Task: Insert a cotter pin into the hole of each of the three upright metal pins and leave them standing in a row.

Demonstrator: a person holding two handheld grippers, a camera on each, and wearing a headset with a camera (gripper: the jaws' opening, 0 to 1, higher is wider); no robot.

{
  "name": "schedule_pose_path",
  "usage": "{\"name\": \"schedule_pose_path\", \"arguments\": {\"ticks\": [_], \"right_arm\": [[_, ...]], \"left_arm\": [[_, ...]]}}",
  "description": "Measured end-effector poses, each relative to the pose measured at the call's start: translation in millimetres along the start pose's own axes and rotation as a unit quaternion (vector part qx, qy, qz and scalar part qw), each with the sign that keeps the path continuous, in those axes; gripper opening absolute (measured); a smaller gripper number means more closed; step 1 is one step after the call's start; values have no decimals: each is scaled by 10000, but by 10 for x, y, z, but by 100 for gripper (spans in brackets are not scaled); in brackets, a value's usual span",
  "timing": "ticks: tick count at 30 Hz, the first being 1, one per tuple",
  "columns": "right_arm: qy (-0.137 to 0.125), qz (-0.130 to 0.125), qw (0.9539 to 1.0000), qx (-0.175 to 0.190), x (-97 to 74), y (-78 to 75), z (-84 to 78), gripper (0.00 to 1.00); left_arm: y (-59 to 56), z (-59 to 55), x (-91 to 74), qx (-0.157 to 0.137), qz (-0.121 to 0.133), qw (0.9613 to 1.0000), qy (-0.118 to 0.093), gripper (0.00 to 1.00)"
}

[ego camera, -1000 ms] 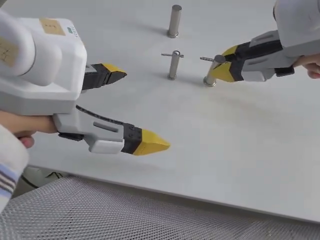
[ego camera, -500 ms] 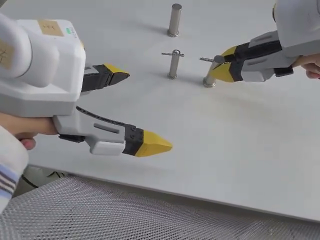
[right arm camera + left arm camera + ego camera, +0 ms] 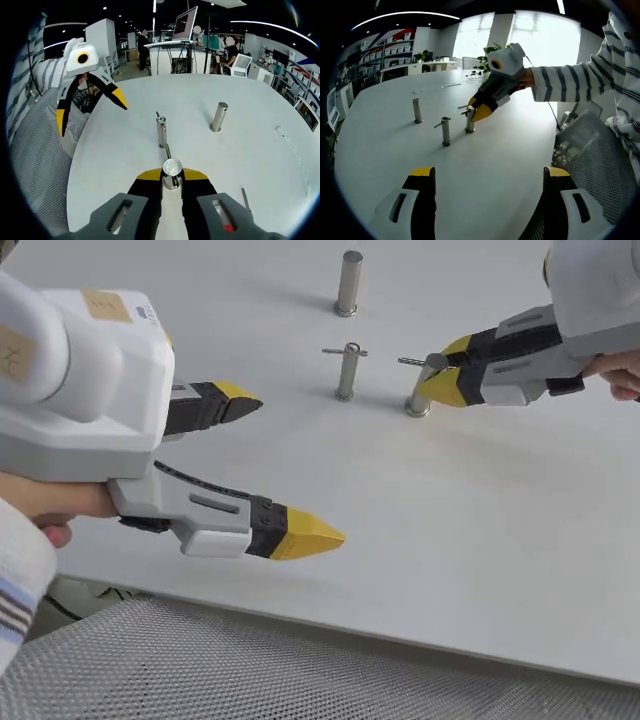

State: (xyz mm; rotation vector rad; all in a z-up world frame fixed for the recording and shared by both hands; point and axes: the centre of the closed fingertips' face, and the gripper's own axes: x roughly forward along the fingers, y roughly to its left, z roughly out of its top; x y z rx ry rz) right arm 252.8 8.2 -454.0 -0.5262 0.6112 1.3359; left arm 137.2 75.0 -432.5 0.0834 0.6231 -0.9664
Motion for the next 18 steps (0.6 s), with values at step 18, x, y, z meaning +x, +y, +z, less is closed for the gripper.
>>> {"name": "schedule_pose_path", "arguments": {"ticks": [18], "right_arm": [[-258,-91,9991,337,-67,0,33,37]], "left_arm": [[-40,193,-28,-76,72,9997,-240,87]]}}
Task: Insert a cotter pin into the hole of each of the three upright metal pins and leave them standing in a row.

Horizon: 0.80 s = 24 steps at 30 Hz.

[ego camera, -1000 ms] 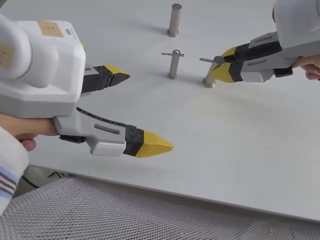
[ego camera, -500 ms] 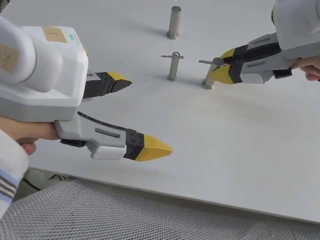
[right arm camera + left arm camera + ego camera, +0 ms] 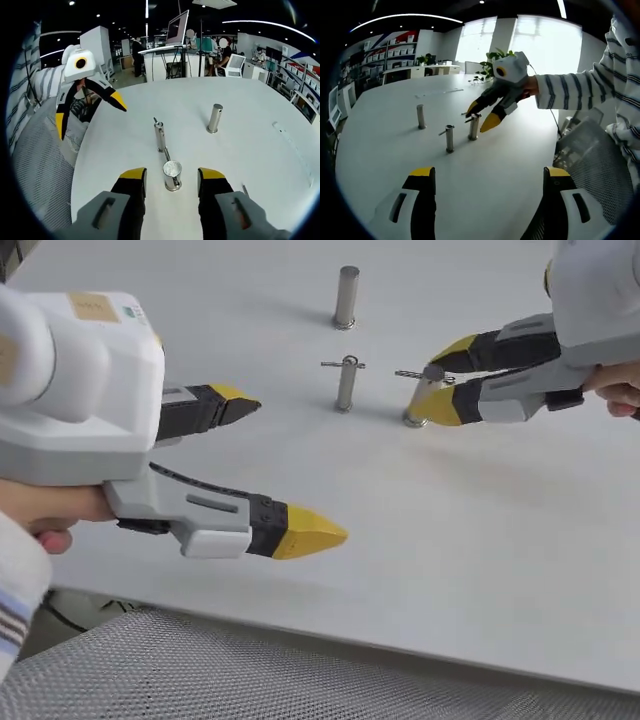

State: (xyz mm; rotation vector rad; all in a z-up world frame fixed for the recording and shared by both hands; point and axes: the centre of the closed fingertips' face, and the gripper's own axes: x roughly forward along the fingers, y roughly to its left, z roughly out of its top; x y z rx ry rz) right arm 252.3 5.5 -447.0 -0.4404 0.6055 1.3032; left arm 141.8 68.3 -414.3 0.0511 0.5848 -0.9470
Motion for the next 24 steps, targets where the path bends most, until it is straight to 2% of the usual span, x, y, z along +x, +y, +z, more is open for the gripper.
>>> {"name": "schedule_pose_path", "arguments": {"ticks": [4,10,16,19,24], "right_arm": [[-122,-94,9998,107,-93,27,15,40],[-514,-345,9974,359,-287,148,101,58],[-654,-576,9947,549,-492,306,62,71],[-751,-635,9928,683,-579,360,53,74],[-744,-661,9921,768,-675,467,27,77]], "left_arm": [[28,92,-7,-91,31,9998,-201,88],[69,163,-61,-166,61,9990,-404,88],[127,186,-123,-237,81,9982,-550,88],[141,196,-147,-288,95,9977,-609,88],[157,202,-162,-364,114,9971,-656,88]]}}
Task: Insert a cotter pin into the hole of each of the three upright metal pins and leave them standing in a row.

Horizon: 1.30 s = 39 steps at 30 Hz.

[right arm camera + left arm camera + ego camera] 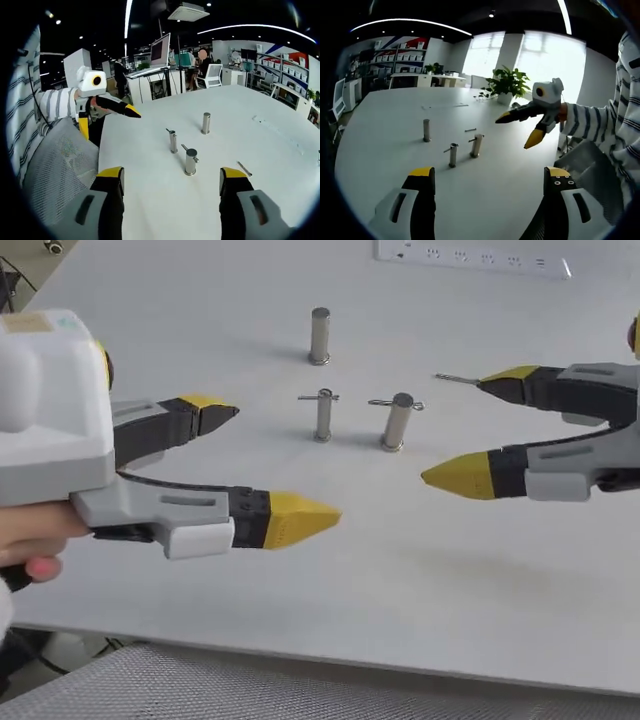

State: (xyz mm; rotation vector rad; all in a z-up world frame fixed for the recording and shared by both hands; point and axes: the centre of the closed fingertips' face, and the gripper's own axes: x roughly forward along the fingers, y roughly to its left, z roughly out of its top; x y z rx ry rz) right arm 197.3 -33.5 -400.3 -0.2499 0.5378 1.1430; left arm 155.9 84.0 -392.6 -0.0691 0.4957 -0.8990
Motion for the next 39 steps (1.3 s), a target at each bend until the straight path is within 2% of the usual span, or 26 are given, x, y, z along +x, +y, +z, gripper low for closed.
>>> {"name": "schedule_pose_path", "arguments": {"ticks": [5,8,11,14,17,21,22,25,29,34,39], "right_arm": [[-198,-156,9993,294,-114,59,-27,82],[-72,-254,9987,435,-160,61,-146,89],[109,-485,9969,607,-219,5,-271,93],[-2,-538,9947,876,-287,17,-297,94],[-66,-556,9936,985,-329,42,-299,96],[-26,-783,9914,1051,-380,24,-357,98],[27,-763,9914,1060,-392,39,-384,98],[-29,-762,9894,1232,-417,71,-396,98],[-10,-778,9896,1209,-460,107,-394,98],[-17,-885,9874,1313,-500,109,-384,98],[59,-875,9890,1188,-516,144,-374,98]], "left_arm": [[2,22,5,-79,33,10000,-49,88],[4,31,11,-157,35,9998,-96,88],[18,13,20,-206,59,9997,-68,88],[46,-2,23,-218,89,9997,-10,88],[73,24,22,-221,104,9997,2,88],[105,95,38,-214,119,9997,-34,88],[115,116,50,-213,112,9997,-43,88],[128,171,85,-199,102,9997,-69,88],[136,310,147,-173,32,9997,-185,88],[199,458,226,-180,29,9994,-281,88],[257,558,333,-105,49,9995,-309,88]]}}
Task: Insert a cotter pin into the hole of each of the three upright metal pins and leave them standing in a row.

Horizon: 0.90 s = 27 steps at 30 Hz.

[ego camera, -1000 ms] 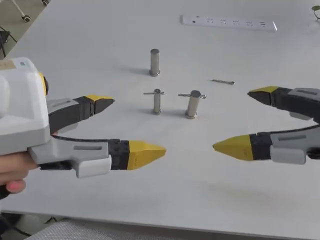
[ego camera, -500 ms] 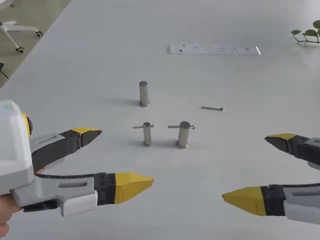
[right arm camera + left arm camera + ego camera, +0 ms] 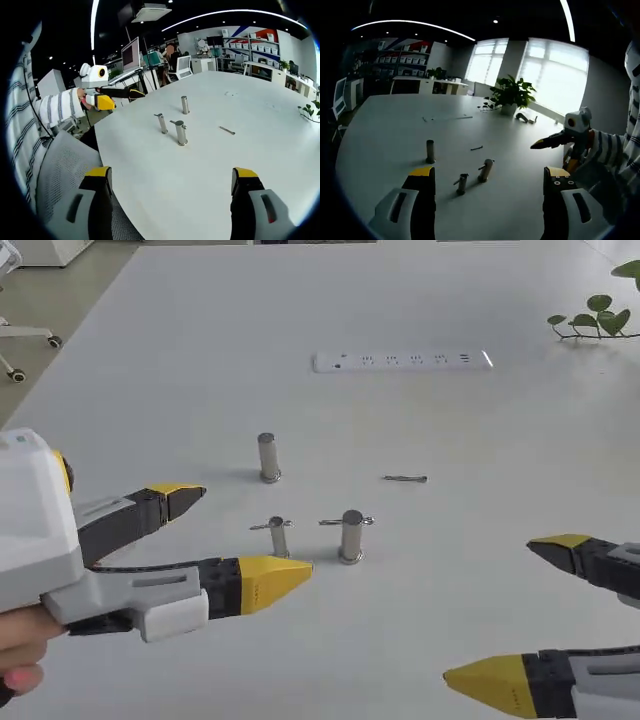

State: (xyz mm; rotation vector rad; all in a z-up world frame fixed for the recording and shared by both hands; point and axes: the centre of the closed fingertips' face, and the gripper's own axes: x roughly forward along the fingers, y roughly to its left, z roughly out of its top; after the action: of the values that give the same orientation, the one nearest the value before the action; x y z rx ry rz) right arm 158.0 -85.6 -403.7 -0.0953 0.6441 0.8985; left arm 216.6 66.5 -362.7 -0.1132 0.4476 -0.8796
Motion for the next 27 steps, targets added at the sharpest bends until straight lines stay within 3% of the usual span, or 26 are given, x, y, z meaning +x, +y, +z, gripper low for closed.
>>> {"name": "schedule_pose_path", "arguments": {"ticks": [5,12,19,23,27], "right_arm": [[-28,79,9999,57,-19,13,25,97],[0,-79,10000,55,-63,-23,20,98],[-8,-106,9999,98,-75,22,-33,97],[-6,-44,9999,141,-58,52,-52,96],[87,-151,9998,22,-61,20,-82,97]], "left_arm": [[94,133,131,127,34,9999,-54,88],[280,346,298,244,192,9993,-215,88],[473,418,451,511,363,9980,-55,83],[589,454,519,497,441,9977,-92,82],[736,386,587,660,542,9963,122,77]]}}
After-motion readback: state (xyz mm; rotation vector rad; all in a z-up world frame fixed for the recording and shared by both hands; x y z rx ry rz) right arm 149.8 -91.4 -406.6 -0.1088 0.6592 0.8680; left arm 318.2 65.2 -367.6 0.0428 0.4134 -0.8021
